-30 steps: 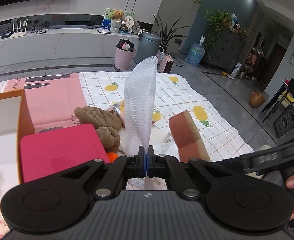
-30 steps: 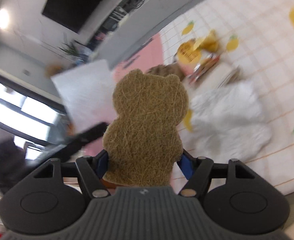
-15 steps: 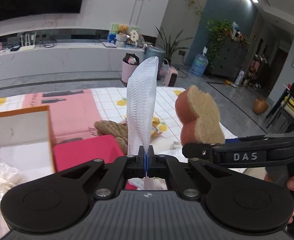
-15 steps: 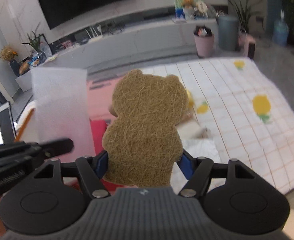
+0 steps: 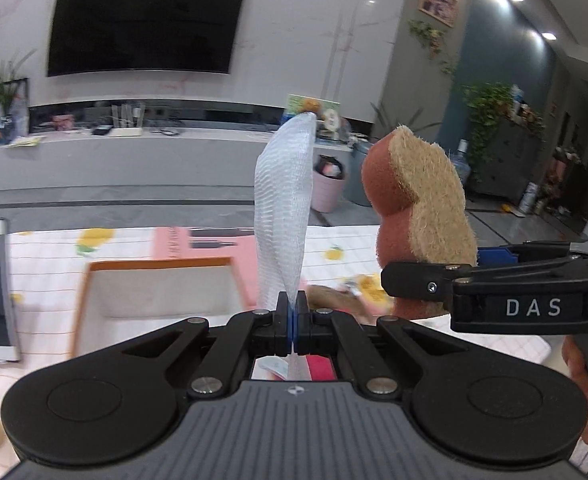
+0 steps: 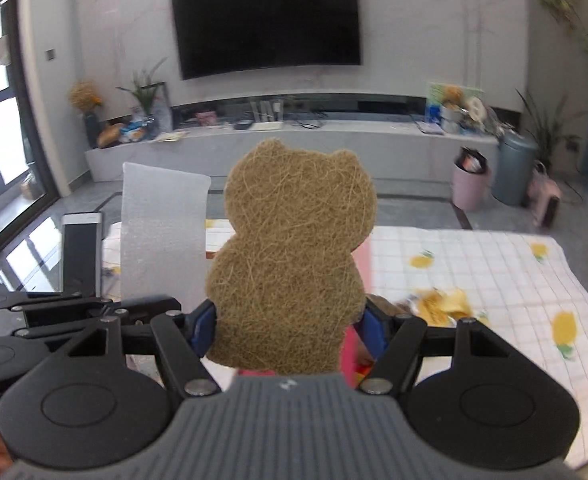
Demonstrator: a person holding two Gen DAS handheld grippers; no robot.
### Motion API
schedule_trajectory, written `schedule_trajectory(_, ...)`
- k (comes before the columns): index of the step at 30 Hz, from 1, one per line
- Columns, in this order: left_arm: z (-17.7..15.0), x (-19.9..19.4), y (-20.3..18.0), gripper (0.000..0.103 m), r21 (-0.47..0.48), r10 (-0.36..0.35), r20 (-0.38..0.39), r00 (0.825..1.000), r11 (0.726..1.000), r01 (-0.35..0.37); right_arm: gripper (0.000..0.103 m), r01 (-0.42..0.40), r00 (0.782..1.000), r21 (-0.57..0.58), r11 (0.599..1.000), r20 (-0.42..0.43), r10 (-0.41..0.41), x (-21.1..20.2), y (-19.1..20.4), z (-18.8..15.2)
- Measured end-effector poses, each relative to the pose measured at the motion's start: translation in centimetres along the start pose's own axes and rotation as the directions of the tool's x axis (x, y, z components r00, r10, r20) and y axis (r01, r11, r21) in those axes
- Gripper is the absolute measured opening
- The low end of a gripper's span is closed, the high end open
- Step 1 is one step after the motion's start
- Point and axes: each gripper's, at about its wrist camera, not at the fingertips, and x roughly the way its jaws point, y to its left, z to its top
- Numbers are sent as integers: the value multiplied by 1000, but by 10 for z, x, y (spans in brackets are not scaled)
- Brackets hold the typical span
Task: Organize soft objects
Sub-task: 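Lift the sponge with the right tool while the left tool grasps the white mesh cloth, then carry the mesh cloth and bear sponge over the orange box with both tools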
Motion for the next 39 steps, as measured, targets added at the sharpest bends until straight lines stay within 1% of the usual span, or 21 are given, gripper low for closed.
schedule_trajectory(4, -11, -6, 25, 0, -36, 48, -1, 999, 998, -48, 70, -68, 997, -31, 997, -33, 67, 21, 32, -6)
schedule_trajectory(9, -30, 8, 52, 0, -61, 103, -46, 994, 992, -106, 70, -124, 985, -57, 991, -129, 116, 68, 59, -32)
schedule_trajectory(13, -42, 27, 74, 0, -103, 141, -112, 984, 983, -152, 70, -124, 974, -64, 990, -197, 109, 113, 64, -52)
schedule_trajectory(15, -46, 36, 81, 0, -98, 170, -125, 978, 978, -182, 70, -127, 967, -56, 990, -229, 111, 134, 61, -56)
schedule_trajectory(17, -48, 44, 84, 0, -103, 177, -131, 975, 976, -191, 70, -131, 963, -52, 990, -246, 114, 148, 60, -62)
schedule_trajectory(19, -52, 47, 89, 0, -107, 169, -140, 976, 977, -184, 69, -144, 958, -58, 988, -259, 124, 157, 57, -67)
schedule_trajectory(20, -52, 51, 89, 0, -100, 175, -145, 974, 977, -190, 69, -152, 955, -61, 986, -264, 131, 162, 56, -68)
schedule_trajectory(23, -52, 69, 82, 0, -51, 225, -165, 960, 970, -236, 69, -169, 950, -73, 983, -278, 143, 164, 57, -79)
schedule_trajectory(28, -57, 106, 71, 0, 25, 267, -246, 932, 963, -269, 69, -151, 951, -82, 985, -283, 122, 162, 52, -87)
schedule_trajectory(29, -58, 110, 73, 0, 18, 263, -258, 930, 963, -267, 69, -145, 952, -78, 986, -283, 118, 160, 50, -86)
schedule_trajectory(30, -59, 113, 77, 0, -5, 240, -274, 931, 968, -251, 69, -144, 952, -78, 987, -283, 116, 159, 49, -85)
schedule_trajectory(32, -59, 115, 87, 0, -77, 168, -305, 938, 977, -200, 69, -148, 952, -71, 986, -282, 123, 155, 47, -83)
schedule_trajectory(33, -60, 116, 94, 0, -114, 120, -322, 939, 980, -165, 69, -150, 952, -68, 986, -280, 126, 153, 46, -82)
schedule_trajectory(35, -62, 119, 104, 1, -177, 32, -357, 933, 979, -102, 69, -146, 954, -77, 986, -275, 120, 151, 45, -81)
schedule_trajectory(36, -64, 121, 109, 2, -208, 1, -368, 930, 975, -84, 69, -133, 959, -93, 987, -265, 104, 150, 45, -81)
schedule_trajectory(38, -66, 125, 113, 11, -235, -32, -386, 922, 970, -64, 69, -125, 960, -98, 987, -263, 96, 151, 44, -82)
schedule_trajectory(39, -66, 126, 115, 22, -228, -23, -402, 915, 971, -76, 69, -121, 959, -89, 989, -266, 93, 153, 42, -82)
